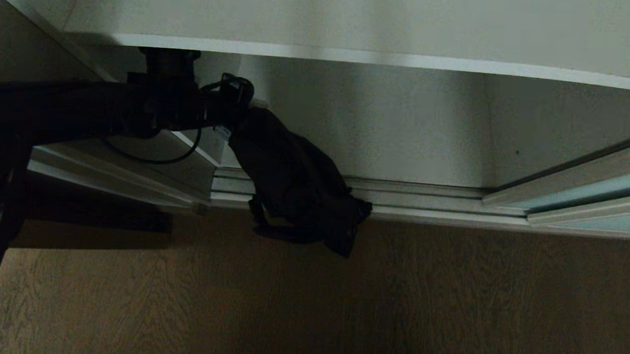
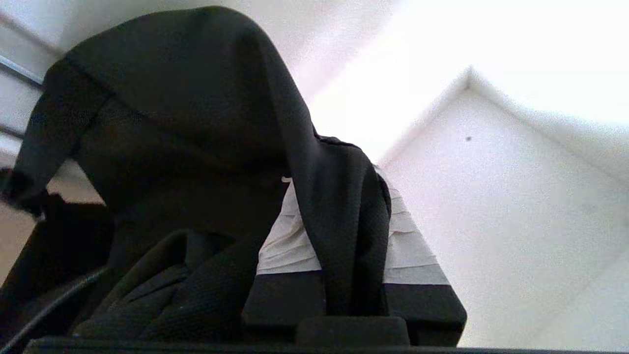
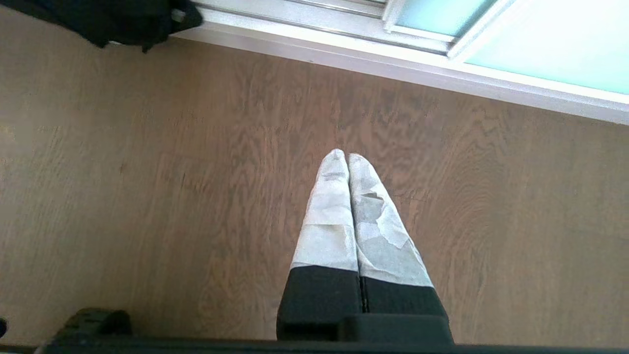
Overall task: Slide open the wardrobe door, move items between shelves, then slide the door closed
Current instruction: Place the bag on the lower shelf
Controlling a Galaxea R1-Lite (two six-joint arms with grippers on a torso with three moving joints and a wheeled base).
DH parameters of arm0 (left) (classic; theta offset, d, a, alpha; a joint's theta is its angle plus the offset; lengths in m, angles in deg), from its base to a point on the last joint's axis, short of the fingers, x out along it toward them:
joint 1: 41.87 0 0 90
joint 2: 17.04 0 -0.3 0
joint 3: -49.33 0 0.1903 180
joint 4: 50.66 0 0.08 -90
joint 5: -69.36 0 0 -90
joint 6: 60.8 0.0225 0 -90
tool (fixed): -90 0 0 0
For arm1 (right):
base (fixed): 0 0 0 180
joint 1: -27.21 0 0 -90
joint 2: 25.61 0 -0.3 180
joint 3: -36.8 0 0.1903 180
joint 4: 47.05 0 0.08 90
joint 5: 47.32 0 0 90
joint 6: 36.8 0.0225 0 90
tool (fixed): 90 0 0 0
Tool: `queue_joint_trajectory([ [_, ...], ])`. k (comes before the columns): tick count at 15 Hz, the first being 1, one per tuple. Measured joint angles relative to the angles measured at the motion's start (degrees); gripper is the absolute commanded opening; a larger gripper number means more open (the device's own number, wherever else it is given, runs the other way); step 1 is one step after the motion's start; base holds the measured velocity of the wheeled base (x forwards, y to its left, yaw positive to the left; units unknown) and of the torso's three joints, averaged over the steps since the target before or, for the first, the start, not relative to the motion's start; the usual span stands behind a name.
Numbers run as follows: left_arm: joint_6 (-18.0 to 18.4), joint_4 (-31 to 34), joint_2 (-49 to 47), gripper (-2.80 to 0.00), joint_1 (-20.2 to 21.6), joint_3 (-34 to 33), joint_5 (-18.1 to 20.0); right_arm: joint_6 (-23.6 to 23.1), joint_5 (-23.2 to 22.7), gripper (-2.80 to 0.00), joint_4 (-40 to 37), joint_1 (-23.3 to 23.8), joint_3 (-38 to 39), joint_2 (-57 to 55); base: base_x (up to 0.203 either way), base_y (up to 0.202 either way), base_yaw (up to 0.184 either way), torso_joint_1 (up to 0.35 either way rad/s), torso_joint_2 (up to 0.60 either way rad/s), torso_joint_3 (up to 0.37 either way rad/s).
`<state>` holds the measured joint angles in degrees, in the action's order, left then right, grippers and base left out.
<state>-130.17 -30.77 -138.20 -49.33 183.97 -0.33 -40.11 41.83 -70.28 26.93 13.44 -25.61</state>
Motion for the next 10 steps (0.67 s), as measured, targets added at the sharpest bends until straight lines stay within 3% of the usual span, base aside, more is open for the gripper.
queue_joint_trajectory([
  [5, 0.4, -4.1, -4.2, -2.8, -2.9, 0.1, -0.6, 0.0, 0.0, -2.8, 0.0, 0.0, 0.0, 0.0, 0.0, 0.0, 0.0, 0.0, 0.0, 0.0],
  [10, 1.0, -3.8, -8.2, -2.8, -10.6, 0.4, -1.5, 0.0, 0.0, -2.8, 0.0, -0.1, 0.0, 0.0, 0.0, 0.0, 0.0, 0.0, 0.0, 0.0],
])
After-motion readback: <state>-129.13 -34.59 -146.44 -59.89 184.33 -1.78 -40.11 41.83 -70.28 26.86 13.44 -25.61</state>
